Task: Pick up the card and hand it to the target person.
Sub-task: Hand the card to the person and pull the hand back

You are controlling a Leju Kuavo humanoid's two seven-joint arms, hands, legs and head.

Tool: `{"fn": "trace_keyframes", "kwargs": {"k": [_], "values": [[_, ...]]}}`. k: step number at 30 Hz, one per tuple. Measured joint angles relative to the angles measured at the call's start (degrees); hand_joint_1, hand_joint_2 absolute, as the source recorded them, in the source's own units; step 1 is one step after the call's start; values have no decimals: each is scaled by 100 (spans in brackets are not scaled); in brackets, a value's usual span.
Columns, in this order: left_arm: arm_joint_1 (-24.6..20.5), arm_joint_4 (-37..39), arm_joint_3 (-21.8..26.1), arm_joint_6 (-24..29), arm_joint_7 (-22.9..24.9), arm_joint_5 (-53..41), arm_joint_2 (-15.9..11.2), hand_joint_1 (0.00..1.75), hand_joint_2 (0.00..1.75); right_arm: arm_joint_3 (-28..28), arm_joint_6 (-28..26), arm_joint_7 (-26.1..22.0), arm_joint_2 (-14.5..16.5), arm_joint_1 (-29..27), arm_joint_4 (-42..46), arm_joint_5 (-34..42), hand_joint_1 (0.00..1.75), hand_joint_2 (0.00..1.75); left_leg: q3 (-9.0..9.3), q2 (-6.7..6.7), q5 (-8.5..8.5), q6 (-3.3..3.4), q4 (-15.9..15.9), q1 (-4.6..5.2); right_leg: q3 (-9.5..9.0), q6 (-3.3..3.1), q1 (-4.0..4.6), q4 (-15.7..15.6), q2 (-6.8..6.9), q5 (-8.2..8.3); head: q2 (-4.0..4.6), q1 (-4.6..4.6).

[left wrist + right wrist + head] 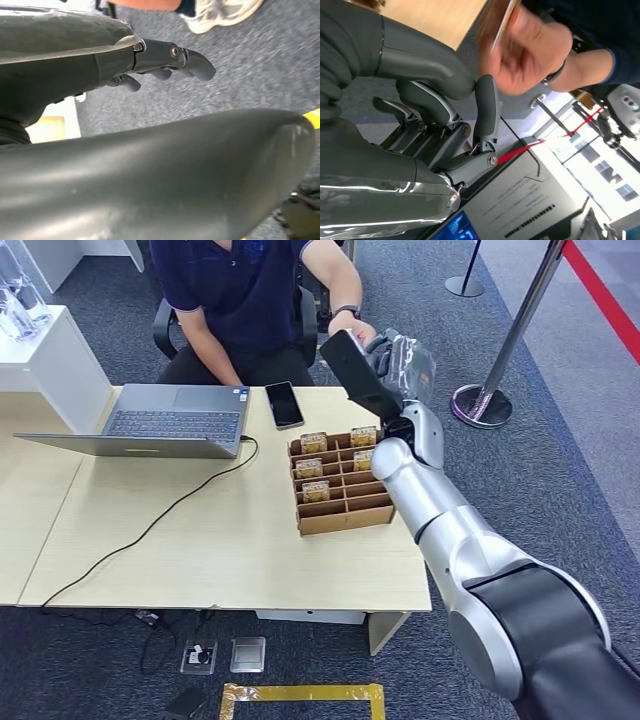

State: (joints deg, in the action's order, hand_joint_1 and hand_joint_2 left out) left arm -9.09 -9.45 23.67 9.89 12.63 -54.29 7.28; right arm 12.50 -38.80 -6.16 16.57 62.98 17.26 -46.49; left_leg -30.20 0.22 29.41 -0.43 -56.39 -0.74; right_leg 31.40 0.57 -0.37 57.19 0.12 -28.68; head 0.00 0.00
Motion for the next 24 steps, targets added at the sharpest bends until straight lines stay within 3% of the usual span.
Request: {"fn": "trace_keyframes", "kwargs": {"k": [1, 3, 8, 14, 19, 21, 24], "values": [[9, 0, 13, 5, 9, 7, 0, 0, 0, -21, 16, -8, 0, 8, 12, 24, 7, 175, -2, 1, 0, 0, -1, 0, 1, 0, 0, 0, 1, 0, 0, 0], [24, -2, 52, 14, 12, 31, 3, 0, 0, -101, 70, -28, 13, 32, 49, 117, 0, 175, -5, 1, 1, 0, -3, 0, 3, 0, 0, 2, 1, -1, 0, 0], [46, -6, 132, 27, -17, 81, 21, 0, 0, -263, 119, -154, 34, 91, 155, 316, 0, 175, -12, 2, 0, -2, -6, 1, 10, -2, -1, 7, 2, -2, 0, 0], [30, -18, 222, 6, -113, 99, 42, 0, 0, -665, 520, -707, -57, 250, 625, 960, 0, 175, -21, 6, 0, 0, -13, 2, 18, 0, -2, 12, 6, -2, 0, 0], [80, -31, 379, 34, -183, 176, 74, 0, 0, -1042, 1720, -1179, -260, 74, 1612, 1987, 0, 175, -23, 15, 0, 1, -14, 1, 16, 1, -1, 11, 14, -4, 0, 0], [140, -36, 470, 69, -249, 240, 91, 0, 0, -1045, 2293, -1218, -500, -171, 2200, 2330, 0, 175, -21, 22, -1, 1, -12, 0, 11, 2, 0, 7, 21, -5, 0, 0], [256, -48, 561, 91, -346, 286, 96, 0, 0, -985, 3120, -1183, -1126, -853, 3342, 2789, 0, 175, -14, 41, -2, 2, -7, -5, -5, 3, 4, -6, 40, -6, 0, 0]]}}
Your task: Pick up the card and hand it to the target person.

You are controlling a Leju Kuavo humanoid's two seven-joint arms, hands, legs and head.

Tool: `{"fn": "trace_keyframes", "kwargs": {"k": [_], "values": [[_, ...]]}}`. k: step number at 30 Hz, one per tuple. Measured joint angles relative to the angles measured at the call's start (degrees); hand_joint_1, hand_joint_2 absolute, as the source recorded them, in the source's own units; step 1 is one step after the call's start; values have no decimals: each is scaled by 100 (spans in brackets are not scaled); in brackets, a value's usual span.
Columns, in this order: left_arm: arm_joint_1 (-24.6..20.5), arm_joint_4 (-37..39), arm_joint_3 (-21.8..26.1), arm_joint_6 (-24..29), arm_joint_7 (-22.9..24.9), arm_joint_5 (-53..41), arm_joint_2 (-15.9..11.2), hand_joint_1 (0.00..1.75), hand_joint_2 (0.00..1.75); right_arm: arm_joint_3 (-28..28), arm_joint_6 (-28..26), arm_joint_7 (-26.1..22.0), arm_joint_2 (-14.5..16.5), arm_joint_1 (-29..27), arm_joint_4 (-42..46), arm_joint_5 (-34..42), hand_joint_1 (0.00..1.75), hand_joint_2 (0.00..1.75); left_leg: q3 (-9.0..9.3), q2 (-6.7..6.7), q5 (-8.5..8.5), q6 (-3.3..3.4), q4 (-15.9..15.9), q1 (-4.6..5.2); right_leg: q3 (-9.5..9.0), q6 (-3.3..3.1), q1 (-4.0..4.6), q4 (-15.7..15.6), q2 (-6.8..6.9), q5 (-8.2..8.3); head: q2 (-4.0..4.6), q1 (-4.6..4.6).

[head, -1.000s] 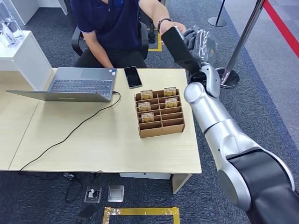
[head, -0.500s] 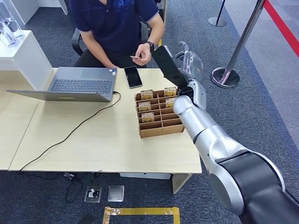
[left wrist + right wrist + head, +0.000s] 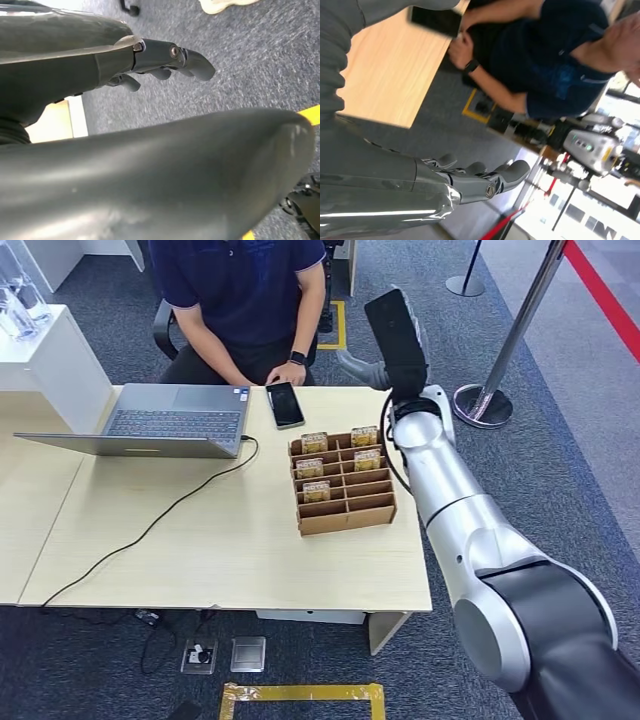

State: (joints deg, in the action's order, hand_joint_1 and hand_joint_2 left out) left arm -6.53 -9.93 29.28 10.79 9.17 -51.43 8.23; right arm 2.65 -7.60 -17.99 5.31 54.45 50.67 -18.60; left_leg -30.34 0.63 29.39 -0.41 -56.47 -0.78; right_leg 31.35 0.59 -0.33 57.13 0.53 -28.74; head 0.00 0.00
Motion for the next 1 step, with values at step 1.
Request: {"fn": "trace_keyframes", "kwargs": {"k": [1], "values": [[24, -4, 15, -1, -18, 6, -1, 0, 0, 2, 170, -19, -143, -163, 246, 108, 0, 175, 1, 4, -1, 0, 1, -1, -3, 0, 1, -3, 4, 0, 0, 0]]}}
